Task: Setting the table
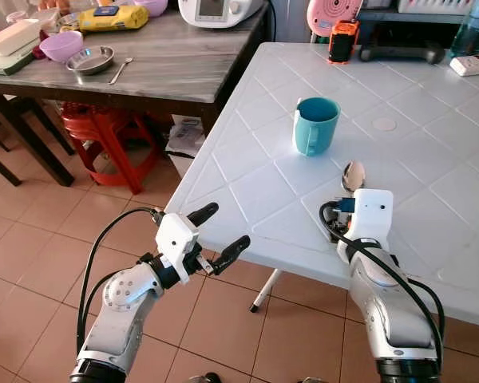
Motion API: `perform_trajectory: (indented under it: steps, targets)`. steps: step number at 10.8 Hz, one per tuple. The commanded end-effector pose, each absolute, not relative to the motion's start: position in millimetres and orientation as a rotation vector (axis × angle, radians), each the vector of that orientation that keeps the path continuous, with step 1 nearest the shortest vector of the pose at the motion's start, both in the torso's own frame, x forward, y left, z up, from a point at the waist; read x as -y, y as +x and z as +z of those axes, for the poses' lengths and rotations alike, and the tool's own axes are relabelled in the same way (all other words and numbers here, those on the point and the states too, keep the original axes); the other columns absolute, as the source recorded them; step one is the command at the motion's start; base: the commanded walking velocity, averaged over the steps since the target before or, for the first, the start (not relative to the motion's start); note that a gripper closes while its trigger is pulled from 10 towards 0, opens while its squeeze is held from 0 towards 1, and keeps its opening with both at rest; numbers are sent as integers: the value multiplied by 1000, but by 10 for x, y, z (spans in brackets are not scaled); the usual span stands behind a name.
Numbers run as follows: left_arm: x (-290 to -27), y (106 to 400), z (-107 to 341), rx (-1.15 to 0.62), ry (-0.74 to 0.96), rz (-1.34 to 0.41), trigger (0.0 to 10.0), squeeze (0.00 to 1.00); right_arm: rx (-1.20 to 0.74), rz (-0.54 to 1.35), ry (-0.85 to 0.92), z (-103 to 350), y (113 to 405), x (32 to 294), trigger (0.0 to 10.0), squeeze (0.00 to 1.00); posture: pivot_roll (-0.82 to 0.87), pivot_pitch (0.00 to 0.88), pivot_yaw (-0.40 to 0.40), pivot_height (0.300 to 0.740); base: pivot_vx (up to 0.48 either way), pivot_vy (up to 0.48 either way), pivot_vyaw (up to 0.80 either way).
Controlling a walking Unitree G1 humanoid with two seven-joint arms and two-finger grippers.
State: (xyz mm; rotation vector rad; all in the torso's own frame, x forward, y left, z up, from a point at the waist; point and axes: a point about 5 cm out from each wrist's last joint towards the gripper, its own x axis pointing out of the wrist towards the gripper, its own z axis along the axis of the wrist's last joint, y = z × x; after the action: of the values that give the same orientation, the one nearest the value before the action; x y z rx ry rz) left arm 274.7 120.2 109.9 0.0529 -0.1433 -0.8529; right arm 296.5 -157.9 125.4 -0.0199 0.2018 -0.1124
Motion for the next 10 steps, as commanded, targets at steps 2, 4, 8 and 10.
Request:
perform_trajectory:
  steps: [2, 4, 8, 10]
  targets:
    - [-1199, 2738, 1143, 163, 60, -861, 10000, 0, -338, -169, -21, 982, 2872, 1712, 10000, 0, -105, 139, 114, 740, 0, 0, 0]
    - [-1189, 2729, 1132, 160, 57, -860, 10000, 0, -331, -179, -31, 996, 2875, 1754, 10000, 0, -106, 140, 114, 740, 0, 0, 0]
    - [-1181, 2716, 1117, 155, 52, -860, 10000, 0, -297, -226, -54, 1053, 2811, 1870, 10000, 0, -113, 146, 117, 740, 0, 0, 0]
    - [-1177, 2716, 1112, 153, 51, -860, 10000, 0, -213, -201, -36, 1162, 2822, 1839, 10000, 0, -114, 145, 121, 740, 0, 0, 0]
